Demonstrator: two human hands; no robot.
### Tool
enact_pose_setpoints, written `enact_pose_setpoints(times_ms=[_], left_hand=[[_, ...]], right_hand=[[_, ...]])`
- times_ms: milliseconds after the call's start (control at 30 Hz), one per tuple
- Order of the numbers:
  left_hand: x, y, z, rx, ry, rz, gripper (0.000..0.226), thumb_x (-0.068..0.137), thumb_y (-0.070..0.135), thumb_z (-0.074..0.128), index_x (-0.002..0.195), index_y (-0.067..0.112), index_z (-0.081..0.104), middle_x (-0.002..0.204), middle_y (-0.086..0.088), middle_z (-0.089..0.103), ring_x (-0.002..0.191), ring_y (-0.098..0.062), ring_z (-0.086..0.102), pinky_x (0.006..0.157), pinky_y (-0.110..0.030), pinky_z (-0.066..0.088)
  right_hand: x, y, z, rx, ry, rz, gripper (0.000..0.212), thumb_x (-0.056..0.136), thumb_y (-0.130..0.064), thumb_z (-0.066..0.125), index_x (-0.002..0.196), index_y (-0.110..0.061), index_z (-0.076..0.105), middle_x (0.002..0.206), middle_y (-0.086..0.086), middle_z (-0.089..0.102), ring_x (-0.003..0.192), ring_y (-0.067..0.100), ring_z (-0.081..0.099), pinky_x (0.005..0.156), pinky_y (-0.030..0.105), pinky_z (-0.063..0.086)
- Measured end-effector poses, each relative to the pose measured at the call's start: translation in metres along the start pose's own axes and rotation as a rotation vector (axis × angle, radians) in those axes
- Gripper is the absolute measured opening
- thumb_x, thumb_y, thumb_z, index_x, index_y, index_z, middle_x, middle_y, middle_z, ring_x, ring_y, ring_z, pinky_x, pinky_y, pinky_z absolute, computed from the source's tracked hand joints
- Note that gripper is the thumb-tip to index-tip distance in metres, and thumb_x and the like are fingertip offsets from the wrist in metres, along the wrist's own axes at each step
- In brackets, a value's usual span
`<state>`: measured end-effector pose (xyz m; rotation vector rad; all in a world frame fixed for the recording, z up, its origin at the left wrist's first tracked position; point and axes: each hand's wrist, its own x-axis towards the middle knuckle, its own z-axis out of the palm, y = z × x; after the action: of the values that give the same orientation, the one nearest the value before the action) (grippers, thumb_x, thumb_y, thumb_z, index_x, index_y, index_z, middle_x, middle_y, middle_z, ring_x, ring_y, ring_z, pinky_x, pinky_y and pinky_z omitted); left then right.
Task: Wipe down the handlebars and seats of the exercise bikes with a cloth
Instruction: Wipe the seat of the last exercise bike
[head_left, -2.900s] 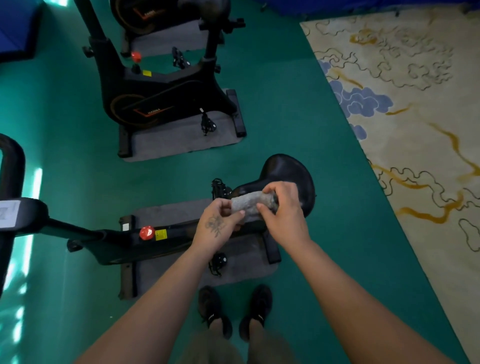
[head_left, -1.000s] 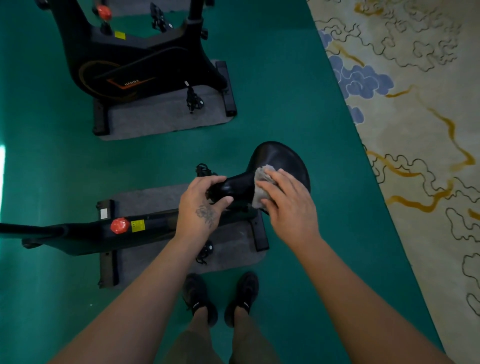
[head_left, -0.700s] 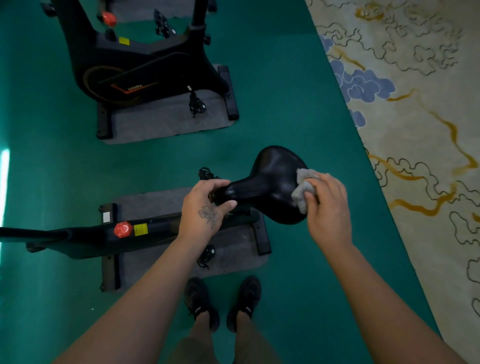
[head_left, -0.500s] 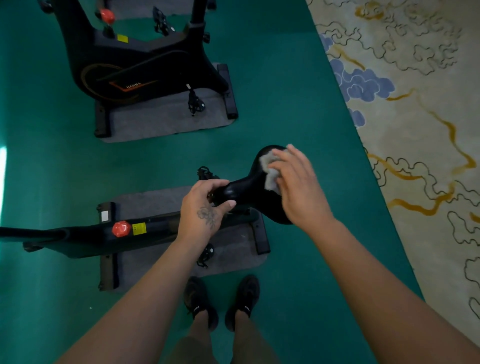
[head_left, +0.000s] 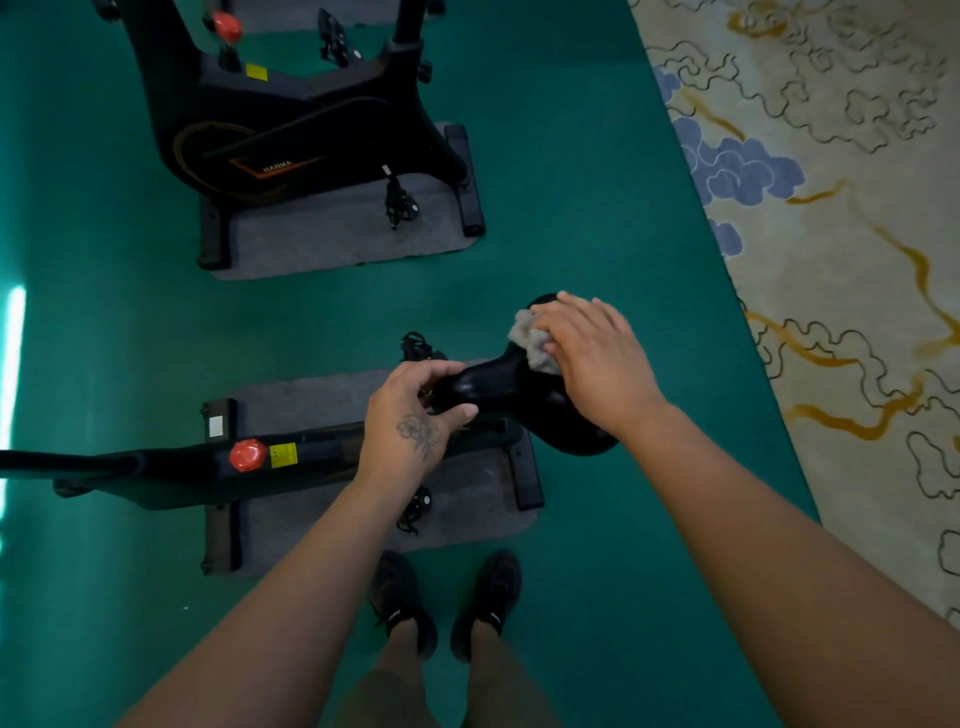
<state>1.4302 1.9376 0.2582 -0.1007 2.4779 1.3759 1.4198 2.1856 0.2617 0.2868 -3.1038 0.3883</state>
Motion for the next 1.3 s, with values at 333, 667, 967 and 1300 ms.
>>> enact_pose_setpoints(times_ms=[333,667,967,1300], left_hand=[[-0.001,0.002,0.001,-0.019,0.005,-0.021,0.046,0.079,0.019,0.093,0.120,0.031,0.075,0.122,0.012,0.066,0.112,-0.006,0.060,0.095,-0.021,0.042],[-0.001,0.005,0.001,-0.029,0.003,-0.014,0.048,0.075,0.015,0.095,0.118,0.027,0.077,0.118,0.008,0.069,0.108,-0.009,0.064,0.096,-0.025,0.048],[-0.004,0.011,0.002,0.012,-0.013,-0.026,0.043,0.083,0.016,0.090,0.120,0.029,0.072,0.123,0.008,0.064,0.118,-0.013,0.060,0.107,-0.034,0.049],[-0.026,0.056,0.006,-0.174,-0.166,0.239,0.040,0.096,0.038,0.076,0.134,0.032,0.066,0.132,0.015,0.068,0.128,-0.007,0.062,0.111,-0.043,0.052]], right_hand=[[-0.001,0.030,-0.021,0.217,0.092,0.208,0.031,0.099,-0.005,0.049,0.127,-0.009,0.061,0.140,0.012,0.059,0.134,0.037,0.047,0.118,0.038,0.032],[-0.023,-0.018,0.000,0.246,-0.013,-0.076,0.024,0.104,-0.014,0.058,0.128,-0.014,0.061,0.139,0.003,0.060,0.142,0.025,0.044,0.128,0.031,0.023],[-0.035,0.010,-0.014,0.206,0.132,0.389,0.023,0.101,-0.032,0.064,0.120,-0.019,0.063,0.119,0.003,0.064,0.113,0.029,0.054,0.097,0.045,0.044],[-0.045,-0.021,-0.045,0.840,0.168,0.664,0.030,0.098,-0.052,0.068,0.106,-0.023,0.062,0.100,-0.009,0.070,0.091,0.007,0.065,0.083,0.029,0.051]])
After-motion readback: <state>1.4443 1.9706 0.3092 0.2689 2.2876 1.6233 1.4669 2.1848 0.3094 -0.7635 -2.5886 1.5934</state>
